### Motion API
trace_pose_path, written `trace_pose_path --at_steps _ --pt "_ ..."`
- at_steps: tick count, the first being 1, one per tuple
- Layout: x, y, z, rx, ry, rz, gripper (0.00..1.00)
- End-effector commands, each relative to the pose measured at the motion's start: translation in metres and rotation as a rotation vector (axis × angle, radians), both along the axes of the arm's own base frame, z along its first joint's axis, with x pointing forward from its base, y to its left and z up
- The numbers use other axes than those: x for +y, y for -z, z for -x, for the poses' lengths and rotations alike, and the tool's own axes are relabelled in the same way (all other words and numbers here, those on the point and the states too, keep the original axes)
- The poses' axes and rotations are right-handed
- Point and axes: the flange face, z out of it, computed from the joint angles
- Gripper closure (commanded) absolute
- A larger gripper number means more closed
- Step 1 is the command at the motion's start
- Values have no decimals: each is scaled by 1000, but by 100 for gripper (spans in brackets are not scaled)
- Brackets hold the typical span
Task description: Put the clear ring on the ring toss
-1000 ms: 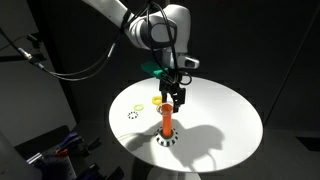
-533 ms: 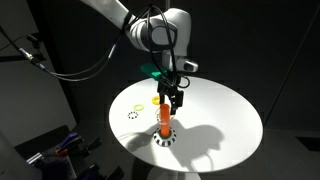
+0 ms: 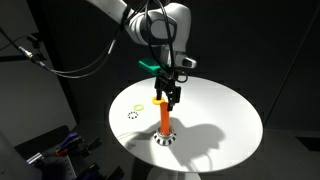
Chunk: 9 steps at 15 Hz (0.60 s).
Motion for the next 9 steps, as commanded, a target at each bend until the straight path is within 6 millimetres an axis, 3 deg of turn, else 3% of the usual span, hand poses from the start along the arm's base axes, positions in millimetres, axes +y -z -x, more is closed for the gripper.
trace_pose_path --at_steps 1,9 --pt "11 -23 2 -1 -18 -18 0" --pt "51 -46 4 -44 -82 -15 0"
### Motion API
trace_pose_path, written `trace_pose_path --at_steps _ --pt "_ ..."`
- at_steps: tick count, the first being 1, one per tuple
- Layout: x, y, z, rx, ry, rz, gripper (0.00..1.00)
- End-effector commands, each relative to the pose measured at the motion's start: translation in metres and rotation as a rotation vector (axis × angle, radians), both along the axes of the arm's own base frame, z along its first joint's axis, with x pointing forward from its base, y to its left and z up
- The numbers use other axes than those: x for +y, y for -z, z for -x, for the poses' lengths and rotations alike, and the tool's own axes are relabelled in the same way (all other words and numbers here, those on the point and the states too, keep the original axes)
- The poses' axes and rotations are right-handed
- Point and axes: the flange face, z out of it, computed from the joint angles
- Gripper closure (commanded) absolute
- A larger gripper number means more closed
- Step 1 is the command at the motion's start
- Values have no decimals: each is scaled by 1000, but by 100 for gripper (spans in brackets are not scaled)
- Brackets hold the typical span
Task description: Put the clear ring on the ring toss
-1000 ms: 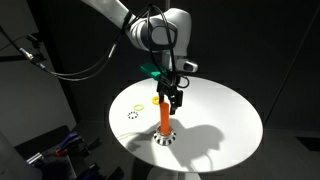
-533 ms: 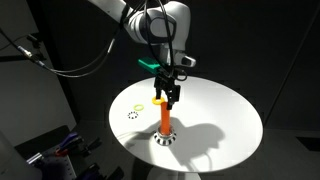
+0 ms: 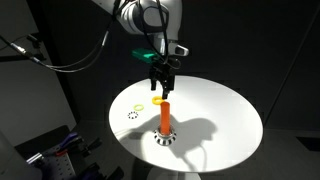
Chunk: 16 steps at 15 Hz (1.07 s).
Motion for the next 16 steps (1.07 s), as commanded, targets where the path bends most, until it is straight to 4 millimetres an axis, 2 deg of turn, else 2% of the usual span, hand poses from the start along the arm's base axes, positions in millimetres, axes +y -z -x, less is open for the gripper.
trace_pose_path --at_steps 1,5,10,16 --pt "19 -17 8 -24 -28 -10 0" --pt "45 -28 17 -48 -78 -10 0" --pt "77 -44 40 -65 -135 -13 0" --pt "92 -60 78 -100 -168 -20 0"
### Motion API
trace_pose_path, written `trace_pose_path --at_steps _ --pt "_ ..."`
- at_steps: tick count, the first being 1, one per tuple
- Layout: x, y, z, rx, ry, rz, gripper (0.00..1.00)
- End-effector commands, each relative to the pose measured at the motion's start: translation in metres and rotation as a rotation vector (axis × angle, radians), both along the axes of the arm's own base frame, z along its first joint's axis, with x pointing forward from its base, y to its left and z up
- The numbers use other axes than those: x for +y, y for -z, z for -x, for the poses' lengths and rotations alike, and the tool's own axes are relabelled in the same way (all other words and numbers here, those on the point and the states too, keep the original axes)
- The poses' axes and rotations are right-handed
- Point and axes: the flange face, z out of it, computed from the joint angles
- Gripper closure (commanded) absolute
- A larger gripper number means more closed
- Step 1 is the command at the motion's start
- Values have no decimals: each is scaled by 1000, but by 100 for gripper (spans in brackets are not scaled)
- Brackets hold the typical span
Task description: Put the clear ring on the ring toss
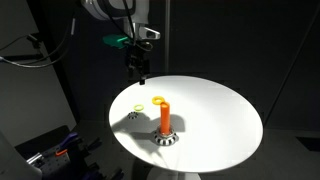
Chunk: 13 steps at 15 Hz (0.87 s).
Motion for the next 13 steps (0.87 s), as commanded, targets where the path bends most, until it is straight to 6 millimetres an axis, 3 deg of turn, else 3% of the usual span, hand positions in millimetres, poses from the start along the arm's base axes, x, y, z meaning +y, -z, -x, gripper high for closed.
trace_pose_path --at_steps 1,7,8,13 --pt "5 -15 29 -41 -18 -10 0" --pt "6 -24 50 -62 -12 -6 0" --pt "6 -21 40 -42 -7 -4 0" --pt "6 -17 41 -35 -7 -5 0"
